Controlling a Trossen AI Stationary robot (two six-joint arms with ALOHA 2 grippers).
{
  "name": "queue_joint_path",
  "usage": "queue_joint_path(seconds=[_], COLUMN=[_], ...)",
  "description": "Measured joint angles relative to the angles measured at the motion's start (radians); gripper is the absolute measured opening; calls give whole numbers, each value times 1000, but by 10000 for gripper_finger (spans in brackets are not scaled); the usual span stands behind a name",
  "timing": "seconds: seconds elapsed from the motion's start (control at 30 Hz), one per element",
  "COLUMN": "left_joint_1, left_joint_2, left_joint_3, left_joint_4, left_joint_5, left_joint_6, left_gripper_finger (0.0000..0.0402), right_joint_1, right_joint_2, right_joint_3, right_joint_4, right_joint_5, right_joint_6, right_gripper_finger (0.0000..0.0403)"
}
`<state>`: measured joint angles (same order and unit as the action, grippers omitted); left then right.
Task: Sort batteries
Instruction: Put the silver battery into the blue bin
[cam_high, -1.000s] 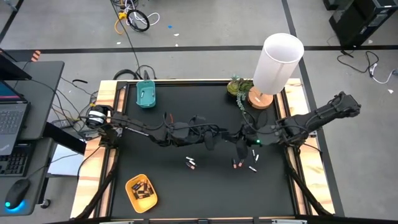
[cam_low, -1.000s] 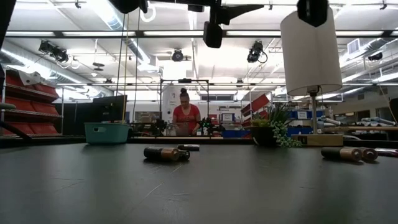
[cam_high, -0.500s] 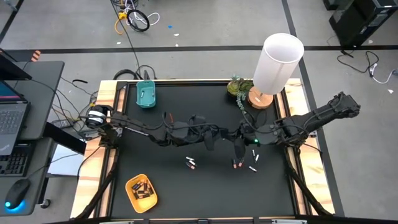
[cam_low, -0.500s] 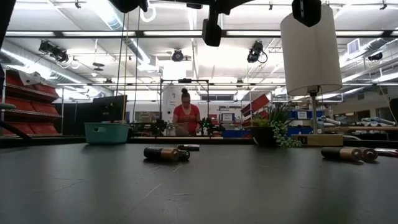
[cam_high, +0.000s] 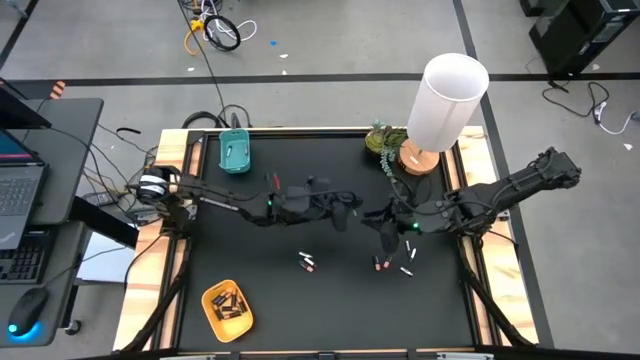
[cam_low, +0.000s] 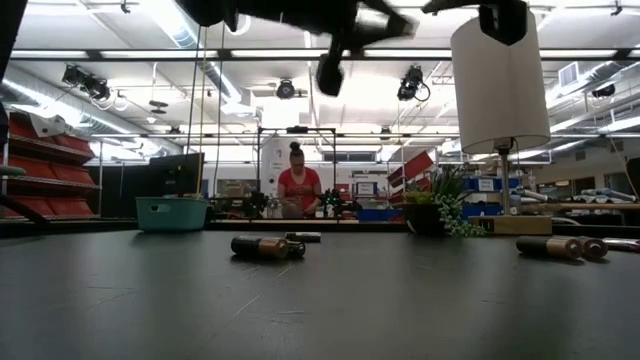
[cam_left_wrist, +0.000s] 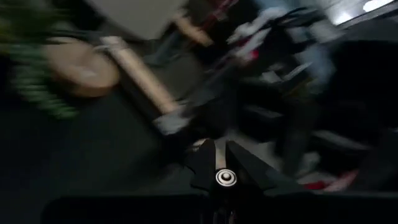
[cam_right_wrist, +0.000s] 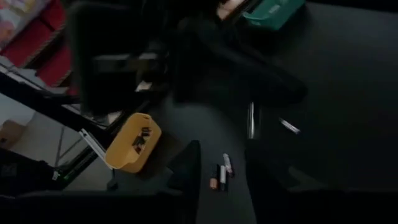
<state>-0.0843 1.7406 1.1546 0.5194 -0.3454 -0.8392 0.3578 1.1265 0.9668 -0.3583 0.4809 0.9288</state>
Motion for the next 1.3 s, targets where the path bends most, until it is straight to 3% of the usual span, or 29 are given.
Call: queue_joint_path(seconds=[0.2,0.47,0.73,1.0,1.3], left_joint_1=[112,396,670,834,1012], left_joint_2=[-126,-249,-261,-261,-261], left_joint_3=[0,0,0,1,0], left_joint_4=[-410,-989,-1138,-1256,-1438], left_joint_5=[11,29,155,160,113], left_joint_6=[56,154,255,319,563], left_gripper_finger=[37,37,37,37,41], right_joint_1=[14,21,-35,-76,-152], right_joint_2=[-79,-149,-161,-164,-110], right_joint_3=[0,1,1,1,1], right_joint_4=[-158,-314,-347,-455,-478], right_joint_5=[5,46,44,-78,-51], right_joint_6=[68,7,-192,-170,-176], right_gripper_finger=[125,108,90,82,80])
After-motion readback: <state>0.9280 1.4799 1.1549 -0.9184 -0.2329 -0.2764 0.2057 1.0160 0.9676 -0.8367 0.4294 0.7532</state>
